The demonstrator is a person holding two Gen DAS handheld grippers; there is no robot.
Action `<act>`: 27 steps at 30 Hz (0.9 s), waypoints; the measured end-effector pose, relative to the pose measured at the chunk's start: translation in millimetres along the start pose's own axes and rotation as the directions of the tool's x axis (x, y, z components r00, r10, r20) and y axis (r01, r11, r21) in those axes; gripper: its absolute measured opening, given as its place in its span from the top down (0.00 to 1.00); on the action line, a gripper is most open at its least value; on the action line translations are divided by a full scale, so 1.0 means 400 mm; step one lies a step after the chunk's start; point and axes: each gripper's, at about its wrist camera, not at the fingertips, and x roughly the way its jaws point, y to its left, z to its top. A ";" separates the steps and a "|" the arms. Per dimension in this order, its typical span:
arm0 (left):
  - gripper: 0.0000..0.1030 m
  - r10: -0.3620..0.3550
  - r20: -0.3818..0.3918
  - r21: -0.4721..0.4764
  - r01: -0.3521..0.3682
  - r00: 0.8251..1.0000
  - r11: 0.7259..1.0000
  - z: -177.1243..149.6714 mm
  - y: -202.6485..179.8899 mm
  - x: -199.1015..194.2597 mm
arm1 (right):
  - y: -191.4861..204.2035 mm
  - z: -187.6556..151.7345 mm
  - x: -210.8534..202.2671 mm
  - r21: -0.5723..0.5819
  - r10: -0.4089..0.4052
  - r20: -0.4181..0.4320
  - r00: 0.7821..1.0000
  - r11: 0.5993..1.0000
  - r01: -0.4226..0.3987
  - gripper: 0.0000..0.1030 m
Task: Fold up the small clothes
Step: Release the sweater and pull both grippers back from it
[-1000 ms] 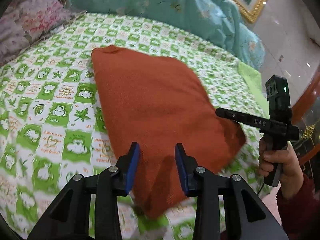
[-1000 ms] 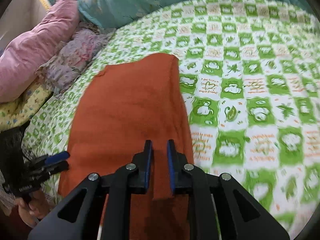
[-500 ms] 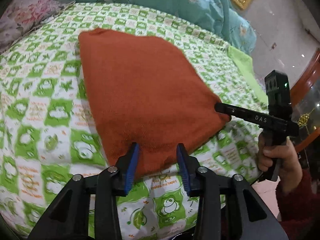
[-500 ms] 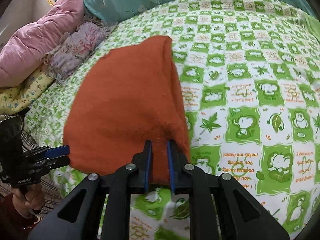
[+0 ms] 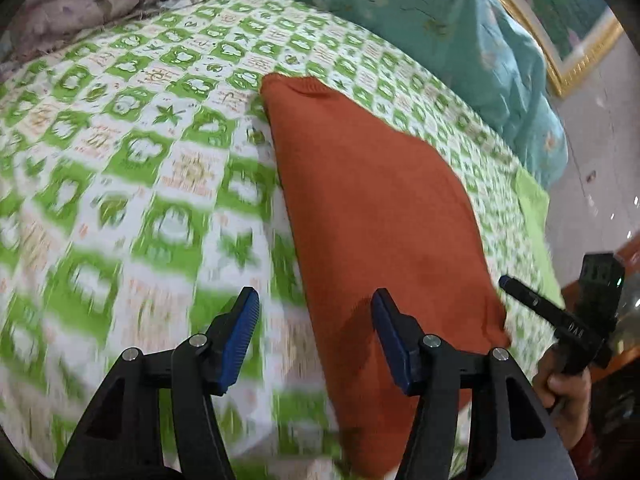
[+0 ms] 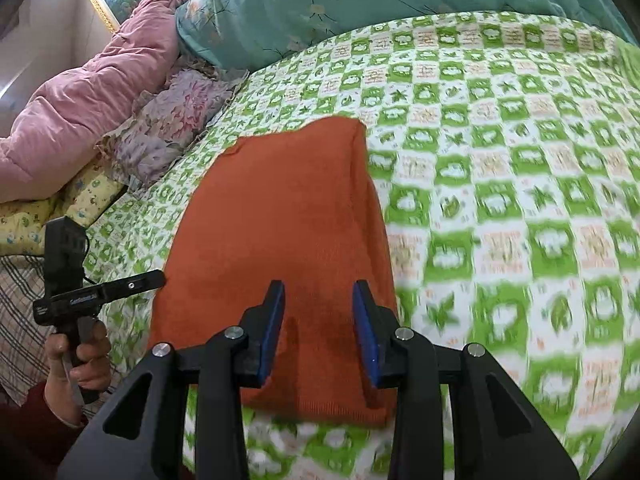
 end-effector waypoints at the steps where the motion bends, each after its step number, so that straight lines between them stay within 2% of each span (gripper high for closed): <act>1: 0.42 -0.020 -0.007 -0.032 0.019 1.000 0.999 0.026 0.012 0.016 | -0.005 0.010 0.009 0.009 -0.002 0.002 1.000 1.000 0.002 0.59; 3: 0.42 -0.057 -0.005 -0.067 0.057 0.998 0.996 0.065 0.022 0.038 | -0.022 0.040 0.043 0.048 0.006 -0.010 1.000 0.999 -0.005 0.56; 8: 0.41 -0.037 -0.006 -0.065 0.036 0.999 0.997 0.157 0.015 0.104 | -0.033 0.094 0.101 0.076 0.037 -0.006 0.999 0.996 -0.037 0.56; 9: 0.41 -0.034 -0.002 -0.070 0.034 0.999 0.997 0.170 0.013 0.115 | -0.035 0.103 0.115 0.082 0.060 -0.011 0.998 0.995 -0.059 0.57; 10: 0.42 -0.028 0.003 -0.073 0.028 1.000 0.997 0.188 0.012 0.126 | -0.039 0.110 0.127 0.094 0.075 -0.018 0.997 0.993 -0.073 0.63; 11: 0.55 -0.018 0.015 -0.070 0.019 1.000 0.997 0.203 0.011 0.129 | -0.044 0.116 0.137 0.106 0.078 -0.031 0.996 0.992 -0.074 0.95; 12: 0.70 0.000 0.042 -0.049 0.002 0.999 0.999 0.215 0.002 0.122 | -0.049 0.122 0.131 0.114 0.077 -0.015 0.997 0.991 -0.075 0.94; 14: 0.80 0.052 0.096 -0.004 -0.051 0.994 0.999 0.228 -0.018 0.109 | -0.054 0.127 0.110 0.108 0.080 0.023 0.997 0.991 -0.082 0.94; 15: 0.82 0.085 0.115 0.016 -0.087 0.990 0.996 0.230 -0.026 0.111 | -0.056 0.125 0.109 0.098 0.049 0.020 0.999 0.994 -0.051 0.94; 18: 0.82 0.158 0.084 0.026 -0.160 0.984 0.987 0.231 -0.024 0.160 | -0.083 0.101 0.161 0.107 0.011 -0.042 0.999 0.994 -0.006 0.94; 20: 0.80 0.188 0.096 0.046 -0.193 0.978 0.980 0.225 -0.029 0.165 | -0.083 0.096 0.172 0.102 0.001 -0.037 0.999 0.995 0.003 0.94; 23: 0.78 0.221 0.111 0.062 -0.229 0.969 0.971 0.218 -0.050 0.129 | -0.078 0.103 0.142 0.118 -0.013 -0.020 1.000 0.993 0.015 0.93; 25: 0.75 0.231 0.127 0.078 -0.242 0.965 0.967 0.199 -0.060 0.096 | -0.067 0.100 0.109 0.119 -0.015 0.001 1.000 0.993 0.015 0.88; 27: 0.66 0.226 0.140 0.093 -0.240 0.964 0.966 0.166 -0.073 0.056 | -0.054 0.090 0.071 0.108 -0.018 0.023 1.000 0.994 0.015 0.87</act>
